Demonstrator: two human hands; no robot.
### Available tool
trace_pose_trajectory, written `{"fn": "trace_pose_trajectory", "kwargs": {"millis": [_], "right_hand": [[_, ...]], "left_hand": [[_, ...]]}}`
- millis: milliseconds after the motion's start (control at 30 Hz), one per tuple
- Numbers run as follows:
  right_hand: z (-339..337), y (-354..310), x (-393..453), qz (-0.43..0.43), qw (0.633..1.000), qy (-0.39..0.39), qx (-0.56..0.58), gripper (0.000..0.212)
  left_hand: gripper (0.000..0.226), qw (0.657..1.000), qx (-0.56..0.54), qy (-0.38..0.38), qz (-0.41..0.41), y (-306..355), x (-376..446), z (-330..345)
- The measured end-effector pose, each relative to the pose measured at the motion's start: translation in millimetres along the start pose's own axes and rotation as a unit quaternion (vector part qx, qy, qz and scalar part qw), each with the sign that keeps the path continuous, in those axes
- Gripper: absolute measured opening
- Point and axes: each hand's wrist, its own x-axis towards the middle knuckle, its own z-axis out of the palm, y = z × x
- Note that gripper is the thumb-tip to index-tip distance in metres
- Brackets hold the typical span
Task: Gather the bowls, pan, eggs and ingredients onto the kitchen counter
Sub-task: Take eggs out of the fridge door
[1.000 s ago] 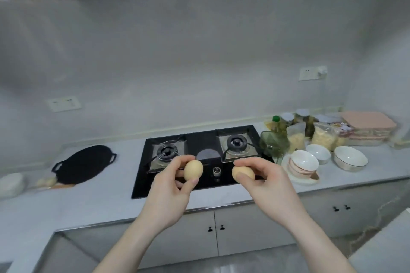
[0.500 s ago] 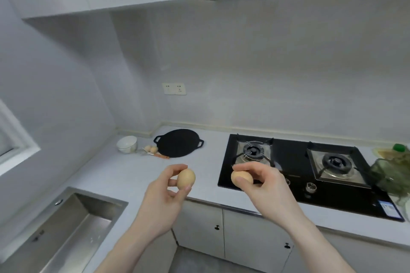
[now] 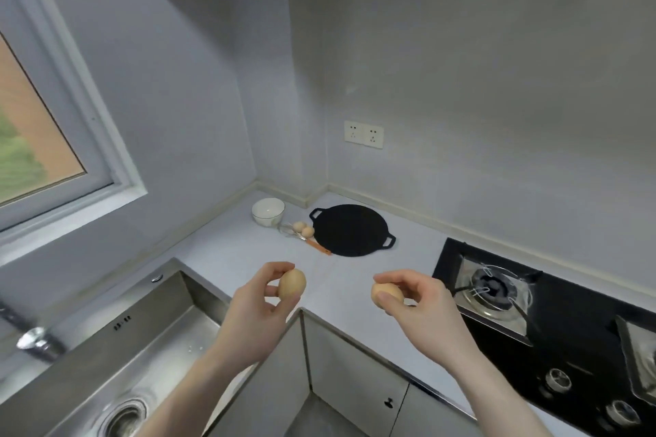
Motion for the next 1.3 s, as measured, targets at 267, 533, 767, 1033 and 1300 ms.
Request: {"fn": "trace_pose_trajectory", "kwargs": {"millis": [267, 533, 767, 1033, 1300], "right_hand": [[14, 16, 112, 0.039, 0.997, -0.070, 0.008, 0.016], [37, 11, 186, 0.052, 0.994, -0.098, 0.022, 0.020], [73, 9, 264, 0.090, 0.992, -0.084, 0.019, 0.021], [121, 24, 348, 0.133, 0.989, -0.060, 0.020, 0.020], [159, 61, 407, 0.264, 0.949, -0.031, 0.168, 0.021]], "left_hand": [[0.023, 0.997, 0.006, 0.045, -0.060, -23, 74, 1], [0.021, 0.995, 0.032, 0.045, -0.081, -51, 140, 2], [0.018, 0.995, 0.051, 0.006, -0.083, -93, 235, -1], [0.021, 0.992, 0.049, -0.068, -0.092, -152, 346, 1], [0.025, 0.975, 0.136, -0.132, -0.114, -201, 423, 40]]}}
